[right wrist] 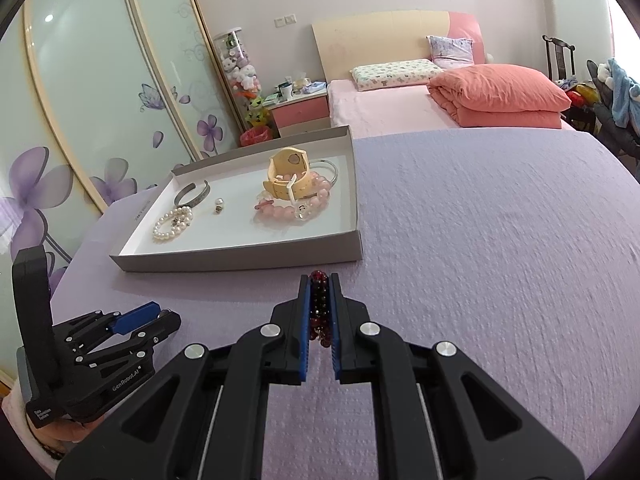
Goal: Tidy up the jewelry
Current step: 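Grasp the silver ring with the left tool while the right tool lifts the beaded bracelet, then carry both items over the grey tray while the right tool releases the beaded bracelet inside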
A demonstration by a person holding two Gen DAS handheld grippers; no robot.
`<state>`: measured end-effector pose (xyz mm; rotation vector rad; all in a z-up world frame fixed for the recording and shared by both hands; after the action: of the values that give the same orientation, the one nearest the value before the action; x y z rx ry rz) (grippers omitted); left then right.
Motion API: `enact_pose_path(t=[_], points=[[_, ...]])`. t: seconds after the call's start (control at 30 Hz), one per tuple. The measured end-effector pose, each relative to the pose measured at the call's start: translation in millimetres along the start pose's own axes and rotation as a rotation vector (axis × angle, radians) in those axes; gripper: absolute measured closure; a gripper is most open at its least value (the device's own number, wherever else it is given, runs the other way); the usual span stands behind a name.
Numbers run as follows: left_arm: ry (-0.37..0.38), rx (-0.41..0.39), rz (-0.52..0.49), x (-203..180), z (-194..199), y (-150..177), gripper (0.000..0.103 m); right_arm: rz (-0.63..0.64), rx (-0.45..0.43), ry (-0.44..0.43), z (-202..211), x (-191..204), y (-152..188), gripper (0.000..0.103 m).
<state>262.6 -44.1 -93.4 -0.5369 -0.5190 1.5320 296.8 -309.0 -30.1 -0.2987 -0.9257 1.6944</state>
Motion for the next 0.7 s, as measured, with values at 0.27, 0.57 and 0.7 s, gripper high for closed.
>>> enact_pose_path(t=[0.27,0.57,0.7], points=[[-0.001,-0.001,-0.02,-2.1,-1.3,-1.5,0.081,0.009,0.003,-0.016,-0.4,7.5,-0.6,0.094],[-0.003,-0.009,0.025,23.9,7.9,-0.5,0.081,0.03,-0.01,-0.03,5.2,15.1,-3.7,0.094],[-0.024,-0.028,0.059,43.7,18.1,-3.7,0.081,0.048,-0.011,-0.04,6.5,22.1,-4.2,0.094]])
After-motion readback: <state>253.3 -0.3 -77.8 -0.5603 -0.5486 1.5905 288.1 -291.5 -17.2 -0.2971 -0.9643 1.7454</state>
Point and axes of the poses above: each gripper's, at about its wrist camera, not at the fingertips, and z roughly against the way its jaws point, x to its left, y to its underside, the point moved 3 cm from there along -z, roughly the way its jaws point
